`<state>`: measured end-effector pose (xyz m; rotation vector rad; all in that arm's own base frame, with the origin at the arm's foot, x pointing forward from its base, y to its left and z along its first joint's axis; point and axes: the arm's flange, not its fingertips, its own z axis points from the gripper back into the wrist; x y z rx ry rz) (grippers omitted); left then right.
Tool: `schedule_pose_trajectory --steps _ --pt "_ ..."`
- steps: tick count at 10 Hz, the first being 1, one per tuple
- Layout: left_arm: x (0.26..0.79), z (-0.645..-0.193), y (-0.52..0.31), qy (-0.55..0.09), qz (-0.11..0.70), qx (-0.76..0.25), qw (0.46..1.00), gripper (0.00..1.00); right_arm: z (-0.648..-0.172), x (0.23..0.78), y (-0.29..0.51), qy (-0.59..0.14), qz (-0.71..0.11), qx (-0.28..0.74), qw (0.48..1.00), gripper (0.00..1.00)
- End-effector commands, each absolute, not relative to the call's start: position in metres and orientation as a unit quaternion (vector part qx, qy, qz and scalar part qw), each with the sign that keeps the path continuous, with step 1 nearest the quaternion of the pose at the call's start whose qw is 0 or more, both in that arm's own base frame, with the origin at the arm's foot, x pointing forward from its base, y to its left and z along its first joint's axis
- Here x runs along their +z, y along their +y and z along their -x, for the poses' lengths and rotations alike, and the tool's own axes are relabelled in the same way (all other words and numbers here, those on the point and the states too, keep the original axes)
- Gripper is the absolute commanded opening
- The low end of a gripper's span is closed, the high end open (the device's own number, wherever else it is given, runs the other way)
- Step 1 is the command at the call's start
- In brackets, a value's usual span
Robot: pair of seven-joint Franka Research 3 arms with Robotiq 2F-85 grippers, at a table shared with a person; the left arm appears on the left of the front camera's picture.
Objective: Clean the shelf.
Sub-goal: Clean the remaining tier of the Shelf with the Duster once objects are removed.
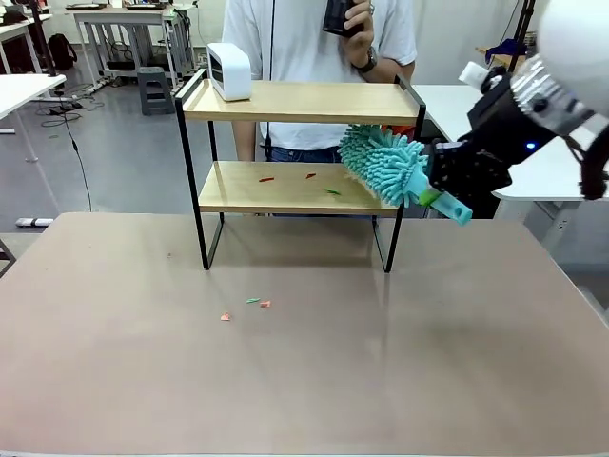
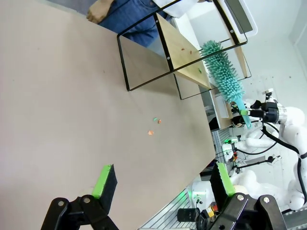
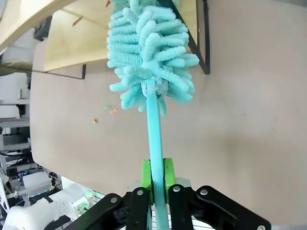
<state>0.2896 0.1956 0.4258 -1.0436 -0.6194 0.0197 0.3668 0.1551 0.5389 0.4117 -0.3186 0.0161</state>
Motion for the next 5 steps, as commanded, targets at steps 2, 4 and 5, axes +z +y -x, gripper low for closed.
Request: schedule_pose_trajectory --steps 2,4,5 --pt "0.425 -0.289 0.192 -0.302 0.493 0.003 0.816 1.00 -0.380 0.527 0.192 -0.147 -0.189 -0.006 0.971 0.12" --pt "0.425 -0.289 0.192 -0.302 0.493 0.003 0.816 1.00 -0.378 0.514 0.211 -0.152 -0.205 -0.001 0.967 0.12" --pt "0.425 -0.289 0.192 -0.302 0.493 0.003 0.816 1.00 -0.379 0.507 0.221 -0.136 -0.214 0.008 0.967 0.12"
